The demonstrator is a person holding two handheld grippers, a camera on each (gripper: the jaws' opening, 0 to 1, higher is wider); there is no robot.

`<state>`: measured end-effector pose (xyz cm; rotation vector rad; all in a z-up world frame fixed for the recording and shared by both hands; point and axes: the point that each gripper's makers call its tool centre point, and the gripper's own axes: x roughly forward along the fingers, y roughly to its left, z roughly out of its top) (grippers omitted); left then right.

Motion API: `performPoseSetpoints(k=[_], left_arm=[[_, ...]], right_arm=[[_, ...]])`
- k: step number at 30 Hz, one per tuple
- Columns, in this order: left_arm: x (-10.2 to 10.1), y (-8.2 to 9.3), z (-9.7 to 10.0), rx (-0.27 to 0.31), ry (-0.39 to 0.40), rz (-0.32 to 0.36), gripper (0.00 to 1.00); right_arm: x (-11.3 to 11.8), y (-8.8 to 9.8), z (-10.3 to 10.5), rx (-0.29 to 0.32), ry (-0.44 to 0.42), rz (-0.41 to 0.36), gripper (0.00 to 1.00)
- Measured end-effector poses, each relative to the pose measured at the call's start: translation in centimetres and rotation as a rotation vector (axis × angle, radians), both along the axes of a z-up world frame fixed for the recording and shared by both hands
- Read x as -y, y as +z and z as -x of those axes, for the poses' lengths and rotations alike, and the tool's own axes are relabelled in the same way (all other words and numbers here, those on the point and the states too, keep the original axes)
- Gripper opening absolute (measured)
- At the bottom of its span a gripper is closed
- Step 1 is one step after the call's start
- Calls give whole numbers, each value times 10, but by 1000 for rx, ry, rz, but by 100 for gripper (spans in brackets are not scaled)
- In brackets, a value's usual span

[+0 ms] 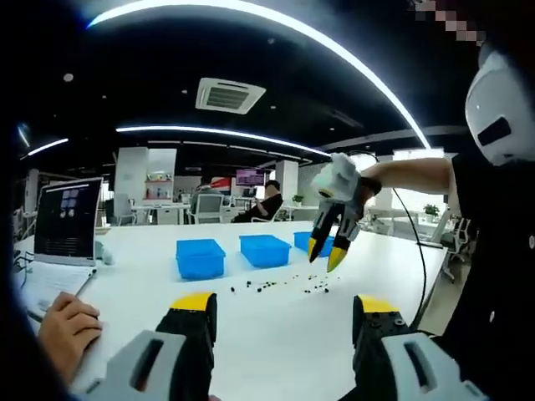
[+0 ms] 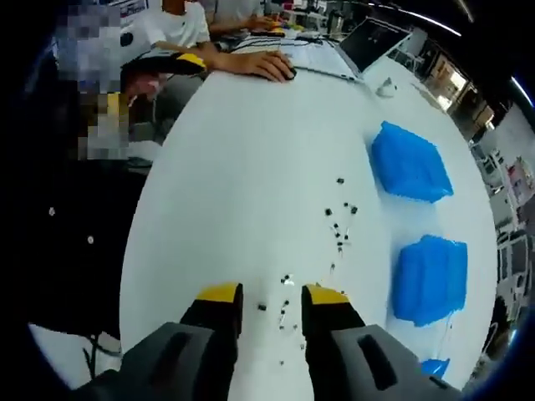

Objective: Pick up the resistors one by one and place each resistor into its matching bin, sorting the parts by color and model until every resistor is separated into the correct bin for its type

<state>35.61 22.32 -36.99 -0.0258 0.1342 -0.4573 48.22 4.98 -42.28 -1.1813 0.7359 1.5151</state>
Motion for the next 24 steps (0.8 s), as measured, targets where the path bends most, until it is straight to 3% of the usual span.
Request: performPoseSetpoints(k=[3, 4, 7, 10, 12, 13, 15, 24], left_arm=[[3, 0, -1, -4, -6, 0, 67], [5, -1, -1, -5, -9, -3, 67], [11, -1, -3, -8, -19, -7, 67], [16, 1, -3, -9, -27, -13, 67], [19, 2, -3, -8, -30, -19, 67], [20, 2, -3, -8, -30, -19, 67], [21, 3, -3, -8, -25, -20, 67], [21, 1, 0, -19, 3, -22, 67]], right_arm=[[24, -2, 14, 6, 135, 72, 35], [30, -2, 20, 9, 217, 89, 36], [39, -5, 27, 21, 342, 124, 38], [42, -11, 29, 65, 528, 156, 37], [41, -16, 23, 81, 546, 166, 35], [41, -21, 18, 105, 612, 189, 32], [40, -28, 8, 148, 647, 214, 28], [41, -51, -5, 109, 705, 251, 25]])
